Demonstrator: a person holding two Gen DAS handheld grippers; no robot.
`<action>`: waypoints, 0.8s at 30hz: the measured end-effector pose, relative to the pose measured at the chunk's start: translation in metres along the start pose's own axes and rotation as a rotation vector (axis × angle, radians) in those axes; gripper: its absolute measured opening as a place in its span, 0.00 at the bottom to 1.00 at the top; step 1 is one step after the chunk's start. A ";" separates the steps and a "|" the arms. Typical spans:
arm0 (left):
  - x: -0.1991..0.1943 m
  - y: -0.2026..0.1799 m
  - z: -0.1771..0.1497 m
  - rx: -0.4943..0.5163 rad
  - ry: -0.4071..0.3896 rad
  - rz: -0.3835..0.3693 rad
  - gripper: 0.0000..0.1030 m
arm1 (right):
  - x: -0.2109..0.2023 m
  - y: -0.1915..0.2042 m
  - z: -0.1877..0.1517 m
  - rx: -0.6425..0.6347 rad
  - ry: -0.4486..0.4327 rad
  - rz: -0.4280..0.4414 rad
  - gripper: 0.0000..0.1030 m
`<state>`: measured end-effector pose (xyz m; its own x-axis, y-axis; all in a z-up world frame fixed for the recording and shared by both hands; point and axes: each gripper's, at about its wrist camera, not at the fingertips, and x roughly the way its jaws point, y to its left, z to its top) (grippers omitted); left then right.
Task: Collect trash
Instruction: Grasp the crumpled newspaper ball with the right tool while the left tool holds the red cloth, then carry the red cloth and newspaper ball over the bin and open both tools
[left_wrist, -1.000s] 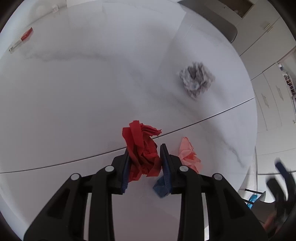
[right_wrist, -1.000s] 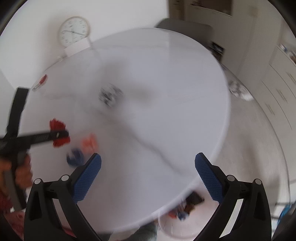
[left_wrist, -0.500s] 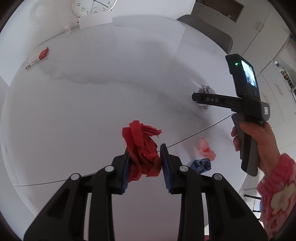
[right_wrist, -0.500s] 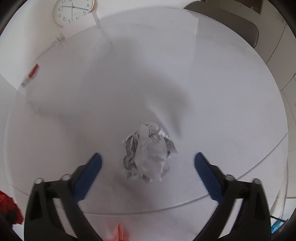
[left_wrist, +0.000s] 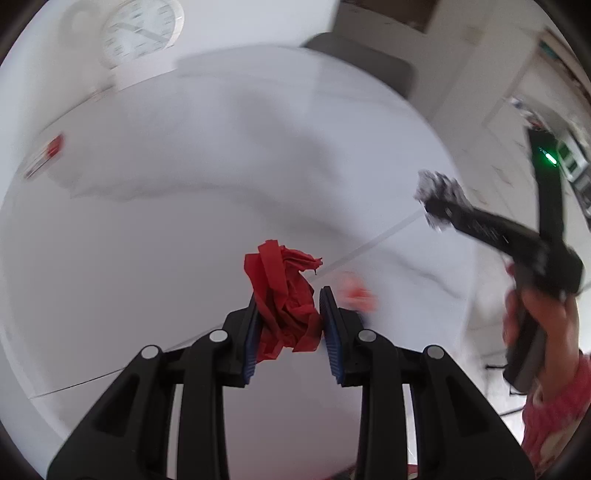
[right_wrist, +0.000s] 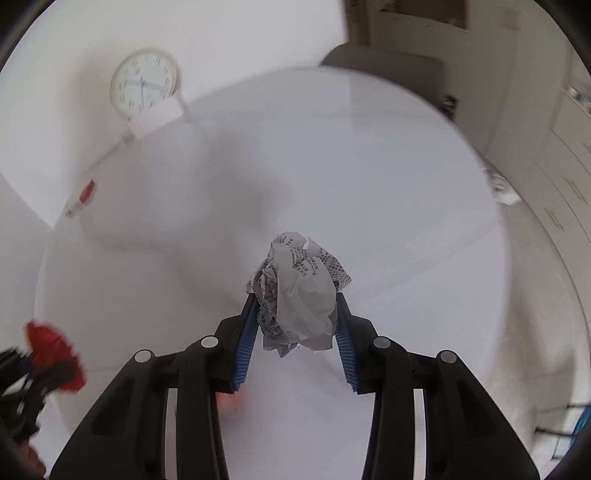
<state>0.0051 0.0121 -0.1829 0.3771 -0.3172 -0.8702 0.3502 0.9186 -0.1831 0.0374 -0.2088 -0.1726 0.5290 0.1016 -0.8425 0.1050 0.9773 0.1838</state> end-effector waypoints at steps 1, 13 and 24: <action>-0.001 -0.011 -0.001 0.021 -0.003 -0.019 0.29 | -0.019 -0.012 -0.013 0.017 -0.010 -0.013 0.41; 0.014 -0.160 -0.024 0.296 0.074 -0.210 0.29 | -0.109 -0.134 -0.162 0.258 0.053 -0.206 0.42; 0.012 -0.222 -0.047 0.403 0.101 -0.204 0.29 | -0.064 -0.196 -0.234 0.351 0.177 -0.280 0.98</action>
<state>-0.1083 -0.1848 -0.1742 0.1878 -0.4391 -0.8786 0.7214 0.6687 -0.1800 -0.2140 -0.3637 -0.2737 0.2914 -0.0961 -0.9518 0.5167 0.8531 0.0720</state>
